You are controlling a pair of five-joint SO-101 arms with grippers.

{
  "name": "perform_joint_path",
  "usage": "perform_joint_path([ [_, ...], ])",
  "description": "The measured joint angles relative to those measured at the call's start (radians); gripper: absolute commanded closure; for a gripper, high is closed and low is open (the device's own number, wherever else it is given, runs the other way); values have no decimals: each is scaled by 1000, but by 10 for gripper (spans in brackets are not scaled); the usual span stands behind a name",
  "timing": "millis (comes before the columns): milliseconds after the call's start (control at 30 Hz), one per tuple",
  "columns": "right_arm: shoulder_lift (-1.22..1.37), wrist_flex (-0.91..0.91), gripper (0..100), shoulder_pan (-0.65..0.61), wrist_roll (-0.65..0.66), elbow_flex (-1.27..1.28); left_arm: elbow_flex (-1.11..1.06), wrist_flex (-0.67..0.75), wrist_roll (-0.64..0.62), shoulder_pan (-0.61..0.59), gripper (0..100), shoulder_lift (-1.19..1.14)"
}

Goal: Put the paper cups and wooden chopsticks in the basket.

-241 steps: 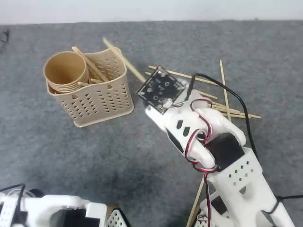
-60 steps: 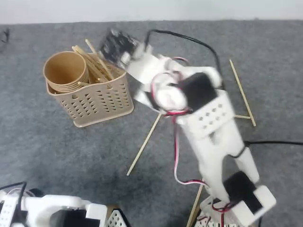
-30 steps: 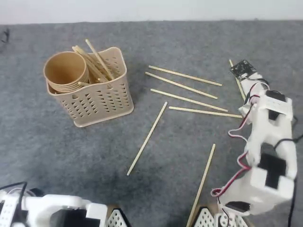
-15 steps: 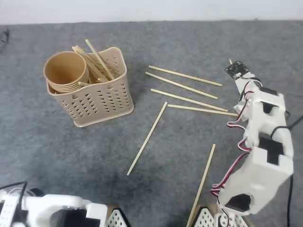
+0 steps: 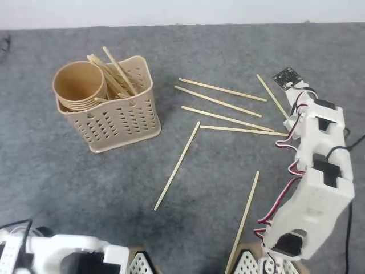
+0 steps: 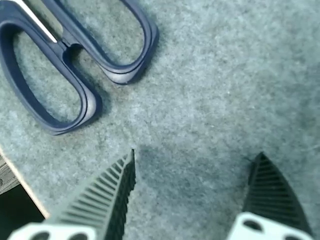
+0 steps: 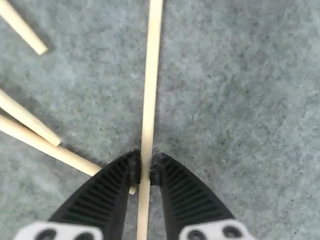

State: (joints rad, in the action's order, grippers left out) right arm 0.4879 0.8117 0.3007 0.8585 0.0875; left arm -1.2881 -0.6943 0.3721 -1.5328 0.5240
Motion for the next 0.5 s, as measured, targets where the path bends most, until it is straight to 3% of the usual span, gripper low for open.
perform_joint_path([
  [167, -112, 164, 991, 29, -2, -49, 0, 0, 0, 0, 655, 0],
  [367, -453, 318, 991, 25, 0, -63, 0, 0, 0, 0, 655, 0],
  [500, -687, 368, 991, -69, -49, -63, 0, 0, 0, 0, 655, 0],
])
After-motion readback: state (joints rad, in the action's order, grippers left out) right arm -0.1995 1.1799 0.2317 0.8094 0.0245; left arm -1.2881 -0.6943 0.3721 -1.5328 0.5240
